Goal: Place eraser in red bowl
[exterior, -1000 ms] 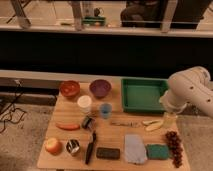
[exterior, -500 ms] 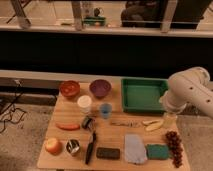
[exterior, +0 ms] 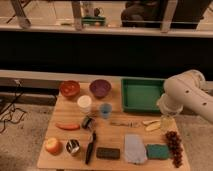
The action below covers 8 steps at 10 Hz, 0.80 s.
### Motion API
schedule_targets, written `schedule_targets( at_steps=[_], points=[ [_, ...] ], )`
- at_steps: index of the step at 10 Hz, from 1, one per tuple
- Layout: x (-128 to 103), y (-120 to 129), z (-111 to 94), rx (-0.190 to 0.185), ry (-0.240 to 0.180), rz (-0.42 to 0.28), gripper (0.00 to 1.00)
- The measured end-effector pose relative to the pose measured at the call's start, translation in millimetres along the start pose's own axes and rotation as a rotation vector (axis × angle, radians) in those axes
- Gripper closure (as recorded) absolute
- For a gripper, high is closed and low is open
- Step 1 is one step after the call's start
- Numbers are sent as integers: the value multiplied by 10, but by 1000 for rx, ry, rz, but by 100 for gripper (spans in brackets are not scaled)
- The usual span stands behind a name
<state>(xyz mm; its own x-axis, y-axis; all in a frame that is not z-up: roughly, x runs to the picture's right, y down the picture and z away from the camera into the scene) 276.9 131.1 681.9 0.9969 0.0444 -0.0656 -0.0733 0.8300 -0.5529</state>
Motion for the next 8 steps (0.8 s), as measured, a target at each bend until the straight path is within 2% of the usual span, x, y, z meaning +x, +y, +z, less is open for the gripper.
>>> schedule_targets(
  at_steps=[3,8],
  points=[
    [-209,182,43,-13,-19,-27,20],
    [-582,573,124,-17,-53,-116,20]
  ],
)
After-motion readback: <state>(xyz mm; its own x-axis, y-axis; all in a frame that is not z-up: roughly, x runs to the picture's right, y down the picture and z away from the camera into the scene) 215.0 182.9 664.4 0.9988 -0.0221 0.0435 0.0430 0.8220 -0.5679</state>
